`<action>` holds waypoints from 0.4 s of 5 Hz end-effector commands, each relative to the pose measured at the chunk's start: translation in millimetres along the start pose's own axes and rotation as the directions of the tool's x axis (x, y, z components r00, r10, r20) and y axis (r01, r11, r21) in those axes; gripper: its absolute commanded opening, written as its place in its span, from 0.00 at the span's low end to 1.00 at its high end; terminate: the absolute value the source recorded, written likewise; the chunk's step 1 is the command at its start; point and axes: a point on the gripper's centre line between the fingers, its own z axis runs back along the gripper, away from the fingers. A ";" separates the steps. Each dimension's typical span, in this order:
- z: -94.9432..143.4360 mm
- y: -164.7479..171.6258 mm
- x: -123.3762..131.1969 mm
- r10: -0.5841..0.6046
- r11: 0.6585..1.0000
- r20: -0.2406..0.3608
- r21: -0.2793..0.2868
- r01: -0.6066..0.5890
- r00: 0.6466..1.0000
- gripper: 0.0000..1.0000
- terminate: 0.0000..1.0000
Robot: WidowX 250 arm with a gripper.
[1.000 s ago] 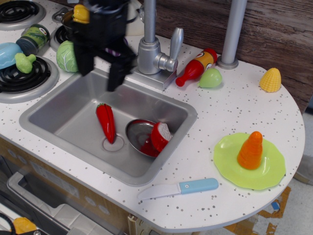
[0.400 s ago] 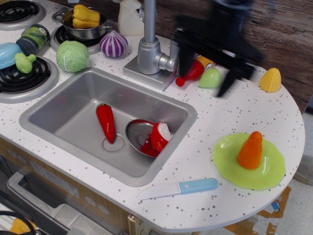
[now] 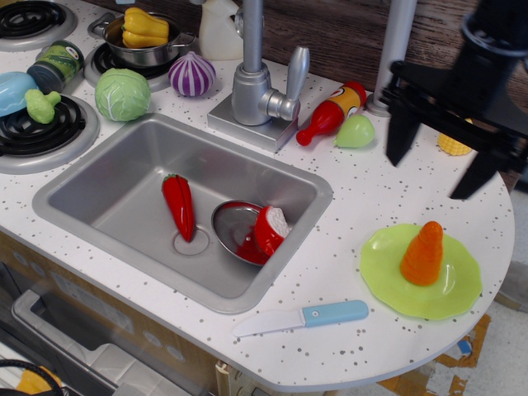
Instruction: Take carrot off plate
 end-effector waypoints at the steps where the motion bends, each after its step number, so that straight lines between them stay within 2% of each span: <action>1: -0.6 -29.2 11.1 0.073 0.996 0.091 -0.057 -0.068 0.993 1.00 0.00; 2: -13.6 -31.0 6.1 0.103 0.993 0.084 -0.069 -0.097 0.991 1.00 0.00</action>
